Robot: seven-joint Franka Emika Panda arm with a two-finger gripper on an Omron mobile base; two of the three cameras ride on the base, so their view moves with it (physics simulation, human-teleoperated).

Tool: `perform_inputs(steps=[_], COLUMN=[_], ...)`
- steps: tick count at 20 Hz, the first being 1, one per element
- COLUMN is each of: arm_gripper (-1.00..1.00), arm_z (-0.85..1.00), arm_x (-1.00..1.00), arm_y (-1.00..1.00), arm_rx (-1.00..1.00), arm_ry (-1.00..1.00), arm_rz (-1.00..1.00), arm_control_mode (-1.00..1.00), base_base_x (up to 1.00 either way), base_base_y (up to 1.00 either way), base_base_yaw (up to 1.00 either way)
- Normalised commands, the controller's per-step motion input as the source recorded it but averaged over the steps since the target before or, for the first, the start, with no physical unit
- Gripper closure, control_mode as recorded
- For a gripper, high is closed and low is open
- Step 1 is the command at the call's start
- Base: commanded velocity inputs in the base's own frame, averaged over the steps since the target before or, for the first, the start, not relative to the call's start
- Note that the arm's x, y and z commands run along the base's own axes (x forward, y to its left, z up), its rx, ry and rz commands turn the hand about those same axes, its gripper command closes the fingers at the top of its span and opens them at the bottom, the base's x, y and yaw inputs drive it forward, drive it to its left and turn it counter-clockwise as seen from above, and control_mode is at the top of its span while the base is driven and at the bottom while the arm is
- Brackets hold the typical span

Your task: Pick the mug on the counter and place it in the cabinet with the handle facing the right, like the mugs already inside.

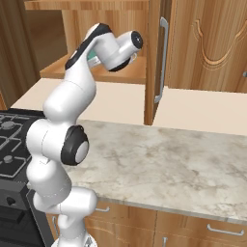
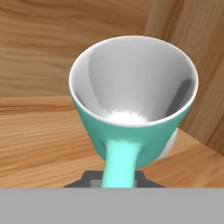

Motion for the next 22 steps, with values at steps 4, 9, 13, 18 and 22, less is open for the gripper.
perform_inputs(steps=[4,9,13,18,22], arm_gripper=[1.0,1.0,1.0,1.0,1.0], arm_z=[0.0,0.0,-0.07,-0.19,-0.19], arm_x=[-0.4,-0.07,0.0,0.0,0.0], arm_y=[0.0,0.0,0.0,0.0,0.0], arm_rx=[-0.06,-0.07,-0.06,-0.06,-0.06], arm_ry=[0.0,0.01,0.05,0.07,0.07], arm_rz=[0.12,0.09,0.07,0.08,0.08], arm_control_mode=[-1.0,-1.0,-1.0,-1.0,-1.0], base_base_x=[0.0,0.0,0.0,0.0,0.0], base_base_y=[0.0,0.0,0.0,0.0,0.0], base_base_yaw=[0.0,0.0,0.0,0.0,0.0])
